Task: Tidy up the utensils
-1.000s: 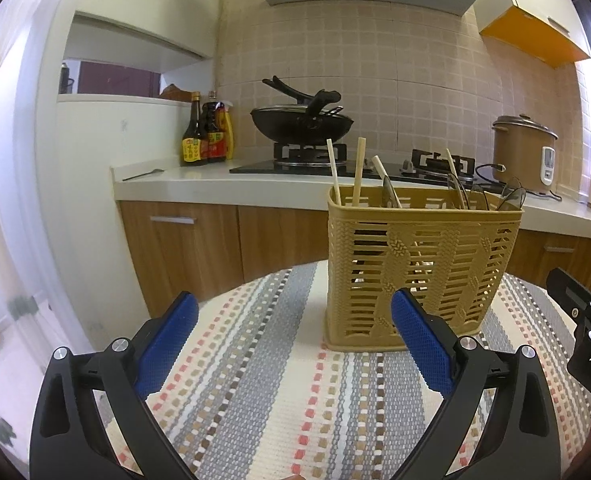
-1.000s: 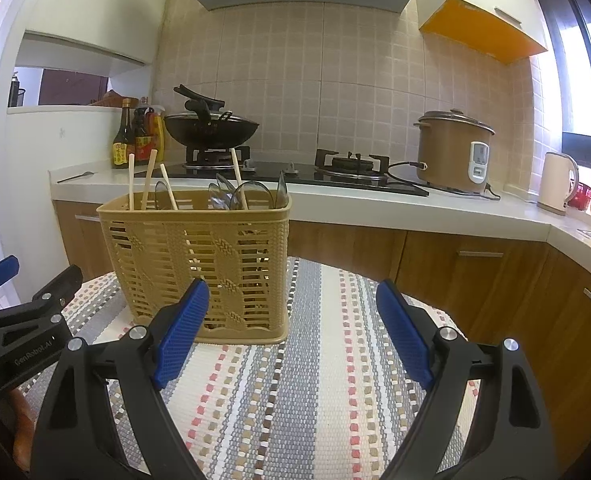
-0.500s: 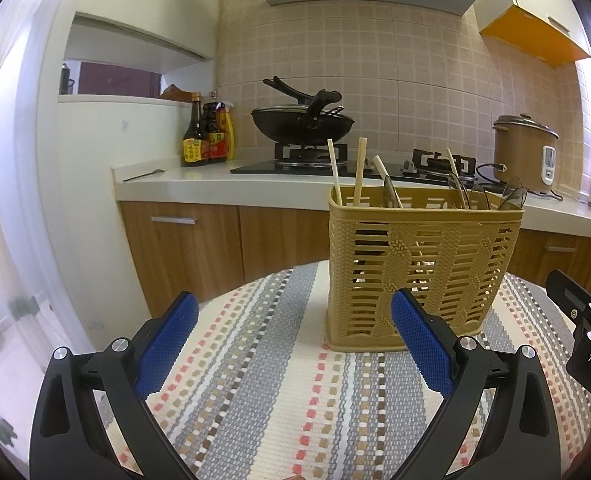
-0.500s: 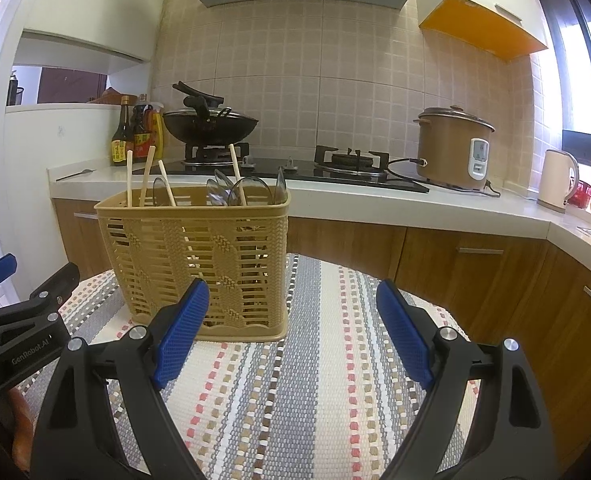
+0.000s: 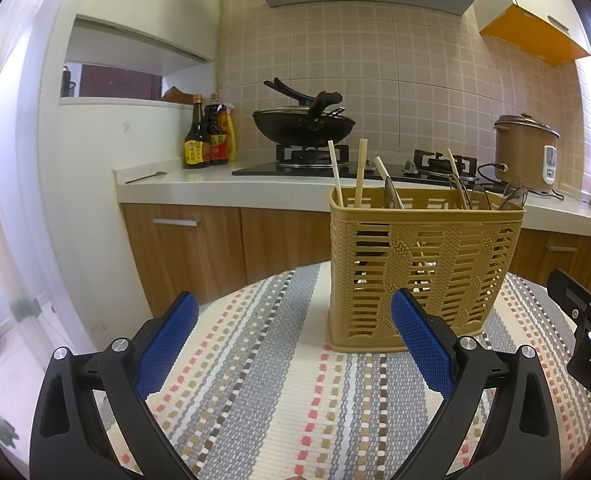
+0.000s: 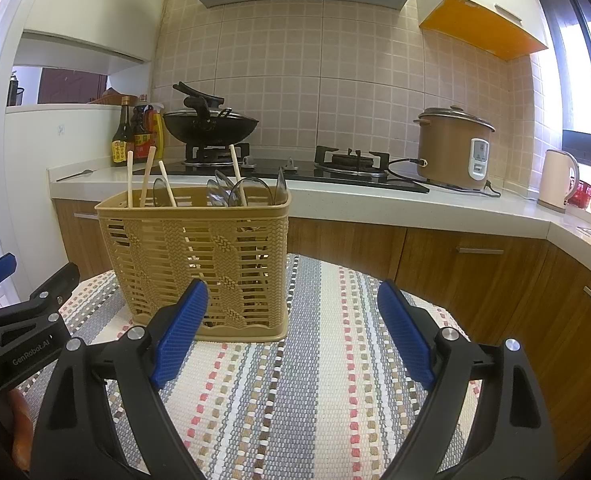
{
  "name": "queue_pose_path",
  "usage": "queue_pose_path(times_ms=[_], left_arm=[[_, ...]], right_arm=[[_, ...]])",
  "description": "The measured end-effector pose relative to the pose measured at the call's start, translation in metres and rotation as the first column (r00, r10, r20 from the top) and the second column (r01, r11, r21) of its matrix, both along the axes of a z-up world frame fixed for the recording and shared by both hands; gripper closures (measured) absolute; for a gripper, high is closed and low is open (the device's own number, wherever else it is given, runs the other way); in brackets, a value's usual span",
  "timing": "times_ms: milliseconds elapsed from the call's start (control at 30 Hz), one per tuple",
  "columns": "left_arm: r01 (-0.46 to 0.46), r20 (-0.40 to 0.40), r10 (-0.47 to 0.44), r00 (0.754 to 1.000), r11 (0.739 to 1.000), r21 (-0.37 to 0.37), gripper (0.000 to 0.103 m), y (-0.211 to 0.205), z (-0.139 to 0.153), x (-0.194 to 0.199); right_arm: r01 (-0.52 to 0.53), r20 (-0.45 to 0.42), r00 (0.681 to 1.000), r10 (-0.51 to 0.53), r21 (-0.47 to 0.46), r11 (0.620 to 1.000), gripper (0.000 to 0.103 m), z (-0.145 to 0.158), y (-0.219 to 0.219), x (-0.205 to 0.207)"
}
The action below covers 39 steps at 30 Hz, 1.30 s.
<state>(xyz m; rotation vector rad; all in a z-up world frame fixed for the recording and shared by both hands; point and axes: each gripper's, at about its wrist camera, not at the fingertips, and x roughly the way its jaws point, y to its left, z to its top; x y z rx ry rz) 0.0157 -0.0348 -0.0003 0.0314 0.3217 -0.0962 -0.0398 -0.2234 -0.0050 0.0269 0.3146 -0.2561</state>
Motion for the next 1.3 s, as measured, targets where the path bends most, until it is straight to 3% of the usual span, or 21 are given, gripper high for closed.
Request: queue_pose_path(times_ms=[1300], left_arm=[[-0.004, -0.008, 0.004, 1.0, 1.0, -0.006, 0.008, 0.0014, 0.001, 0.0007]], right_arm=[[-0.007, -0.014, 1.0, 0.008, 0.01, 1.0, 0.016, -0.0024, -0.0014, 0.0029]])
